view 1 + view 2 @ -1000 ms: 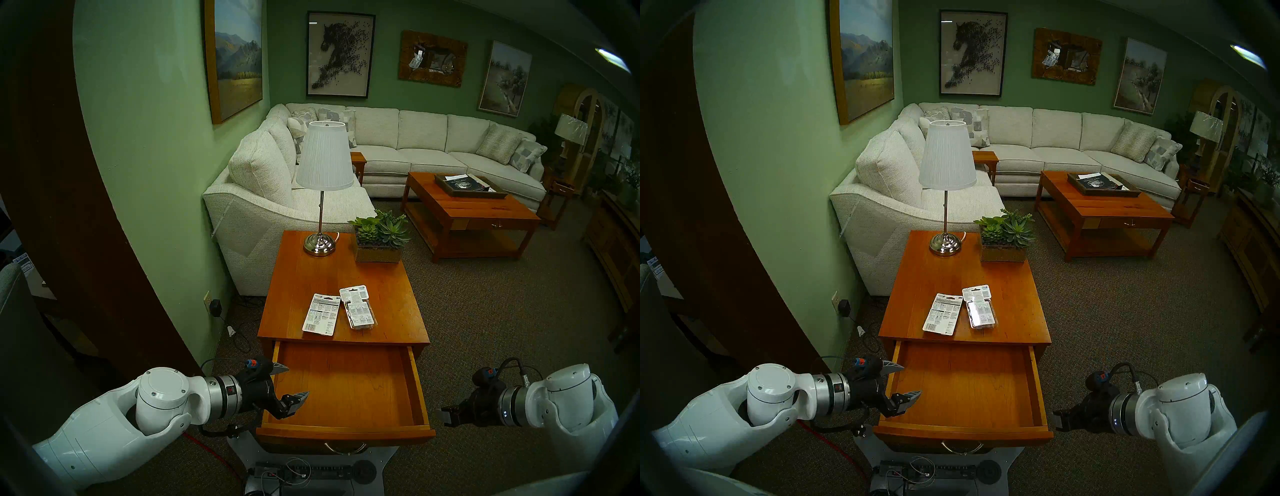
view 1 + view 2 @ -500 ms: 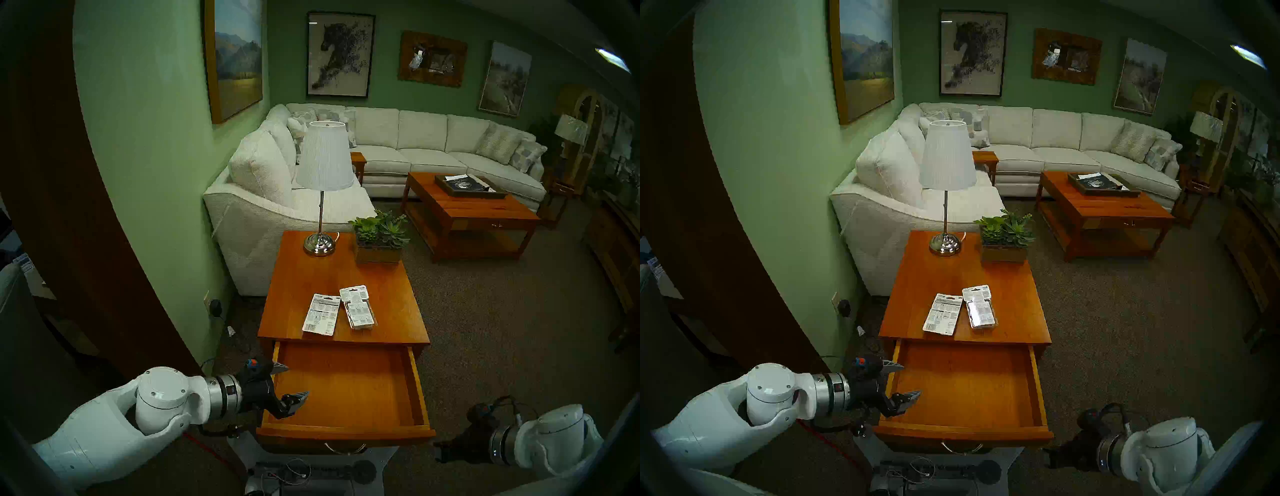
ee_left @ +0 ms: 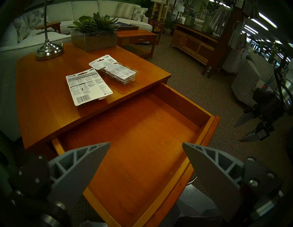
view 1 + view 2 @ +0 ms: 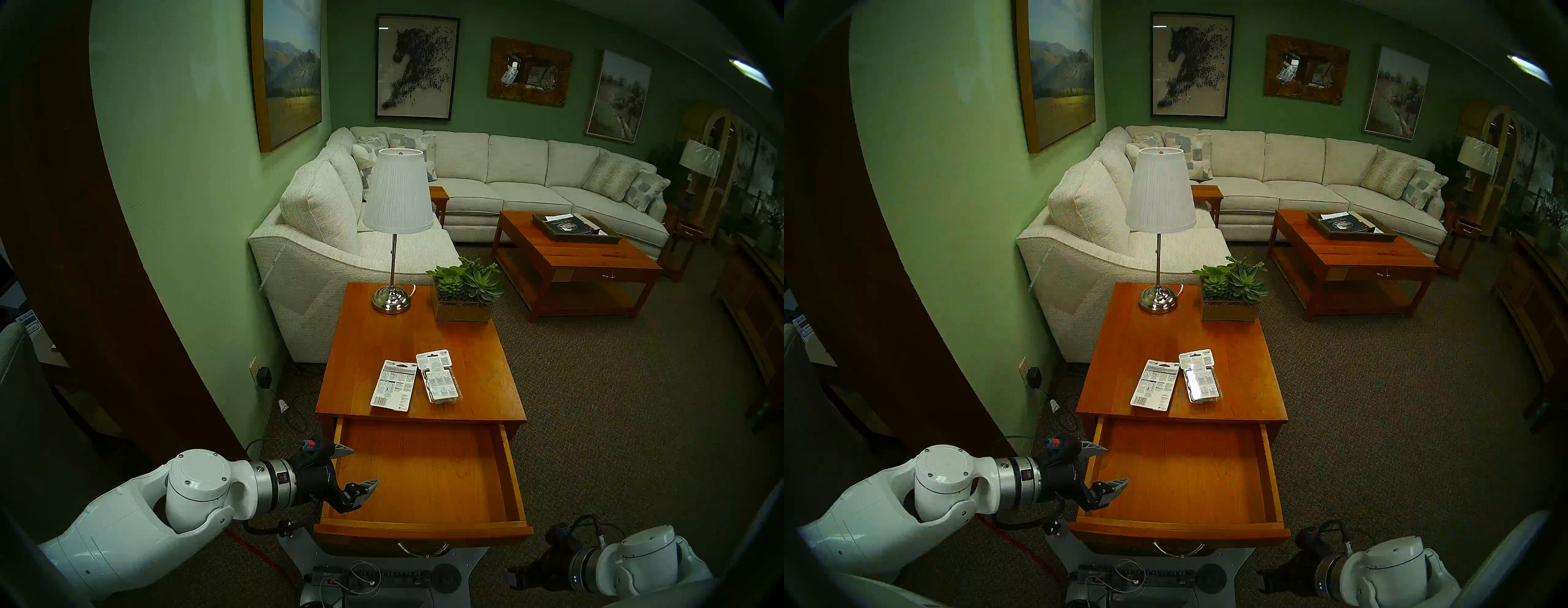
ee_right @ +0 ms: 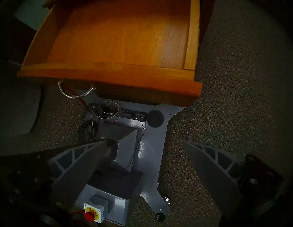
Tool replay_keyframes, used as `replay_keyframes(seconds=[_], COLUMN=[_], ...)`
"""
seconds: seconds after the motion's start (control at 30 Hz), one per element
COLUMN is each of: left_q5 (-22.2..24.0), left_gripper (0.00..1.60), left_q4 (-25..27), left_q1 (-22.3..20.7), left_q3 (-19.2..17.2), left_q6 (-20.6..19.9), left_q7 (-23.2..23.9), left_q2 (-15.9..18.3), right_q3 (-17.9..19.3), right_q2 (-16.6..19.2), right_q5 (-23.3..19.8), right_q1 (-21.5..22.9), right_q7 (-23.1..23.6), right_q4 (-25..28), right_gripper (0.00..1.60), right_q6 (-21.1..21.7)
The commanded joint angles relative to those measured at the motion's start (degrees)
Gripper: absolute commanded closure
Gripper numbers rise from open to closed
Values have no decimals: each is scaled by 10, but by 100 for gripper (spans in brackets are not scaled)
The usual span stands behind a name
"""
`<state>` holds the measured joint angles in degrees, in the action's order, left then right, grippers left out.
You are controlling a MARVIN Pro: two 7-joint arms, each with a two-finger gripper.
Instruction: Open the drawer, take out the contents and close the drawer
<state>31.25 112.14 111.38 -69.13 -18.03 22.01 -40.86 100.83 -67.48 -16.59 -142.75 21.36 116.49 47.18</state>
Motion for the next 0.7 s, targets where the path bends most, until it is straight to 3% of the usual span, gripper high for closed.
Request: replay_keyframes(seconds=[0.0, 0.03, 0.67], left_q5=[0, 0, 0], left_gripper=[0, 0, 0], left_q4=[14, 13, 12], left_q1=[-6, -6, -7], left_q3=[-6, -6, -5], left_q6=[5, 5, 5], left_q7=[-1, 0, 0], left_q2=[-1, -1, -1], right_q3=[-29, -29, -84], right_q2=[10, 12, 1], right_q5=[-7, -11, -20], right_q1=[76, 66, 184], right_q7=[-16, -21, -70], right_q4=[-15, -10, -98], right_gripper=[0, 0, 0], right_q6=[-2, -10, -13])
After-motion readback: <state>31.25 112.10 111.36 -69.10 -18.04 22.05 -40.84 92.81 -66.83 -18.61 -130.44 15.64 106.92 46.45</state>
